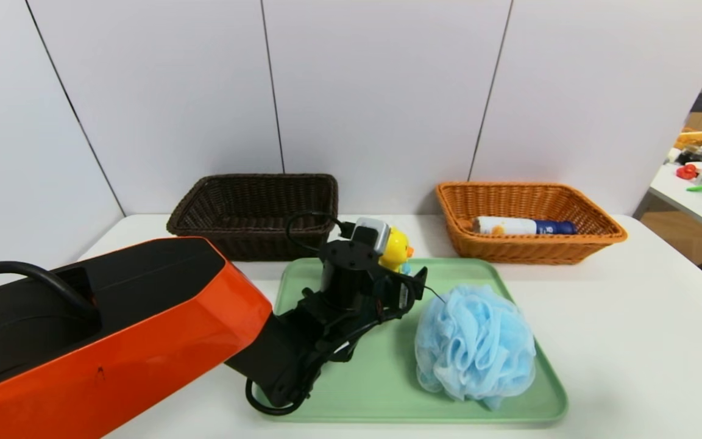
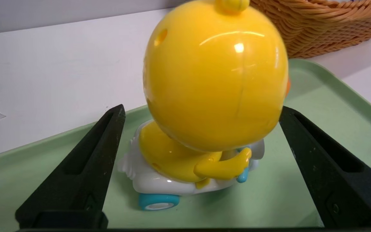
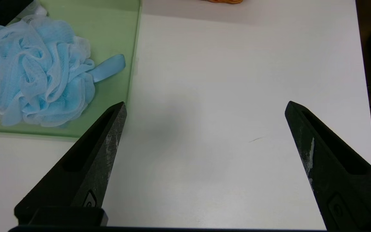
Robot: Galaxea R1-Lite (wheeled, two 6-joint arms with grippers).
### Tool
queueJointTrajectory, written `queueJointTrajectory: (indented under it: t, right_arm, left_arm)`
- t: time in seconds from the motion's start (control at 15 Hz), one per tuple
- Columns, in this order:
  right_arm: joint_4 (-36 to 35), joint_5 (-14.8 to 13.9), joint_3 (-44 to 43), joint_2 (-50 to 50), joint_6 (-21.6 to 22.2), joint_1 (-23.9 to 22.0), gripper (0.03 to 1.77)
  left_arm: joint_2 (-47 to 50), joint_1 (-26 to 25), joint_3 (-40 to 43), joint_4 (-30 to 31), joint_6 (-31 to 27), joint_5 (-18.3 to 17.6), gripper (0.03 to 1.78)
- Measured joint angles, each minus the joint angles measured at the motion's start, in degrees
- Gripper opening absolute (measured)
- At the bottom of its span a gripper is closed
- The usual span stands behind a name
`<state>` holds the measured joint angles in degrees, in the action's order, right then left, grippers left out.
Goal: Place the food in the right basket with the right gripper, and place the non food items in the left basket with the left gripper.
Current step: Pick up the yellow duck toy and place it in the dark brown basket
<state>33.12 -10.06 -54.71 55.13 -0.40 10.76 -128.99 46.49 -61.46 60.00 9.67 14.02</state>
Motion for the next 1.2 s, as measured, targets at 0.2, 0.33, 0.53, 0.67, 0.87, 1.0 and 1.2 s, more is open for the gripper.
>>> queueJointTrajectory:
  t: [0.2,0.33,0.53,0.67,0.87,1.0,1.2]
  right_arm:
    - [0.0,0.0,0.4,-0.4,0.0,0.1,1.70]
    - [0.0,0.0,0.4,-0.4,0.0,0.1,1.70]
    - [0.0,0.0,0.7,-0.5,-0.1,0.4,1.70]
    - [0.0,0.0,0.7,-0.5,-0.1,0.9,1.70]
    - [0.0,-0.1,0.7,-0.5,-0.1,1.2,1.70]
    - [0.0,-0.1,0.7,-0.5,-0.1,1.2,1.70]
    - [0.0,0.0,0.9,-0.5,-0.1,1.2,1.70]
  left_arm:
    - [0.0,-0.3,0.4,0.8,0.0,0.5,1.69]
    - [0.1,-0.5,0.5,1.4,0.0,1.0,1.69]
    - [0.4,-0.7,0.6,2.5,-0.2,1.8,1.69]
    - [0.5,-0.7,0.6,2.5,-0.2,1.9,1.69]
    - [0.5,-0.7,0.6,2.5,-0.6,1.8,1.56]
    - [0.5,-0.7,0.5,2.5,-0.5,1.8,1.24]
    - [0.4,-0.7,0.5,2.5,-0.6,1.7,0.88]
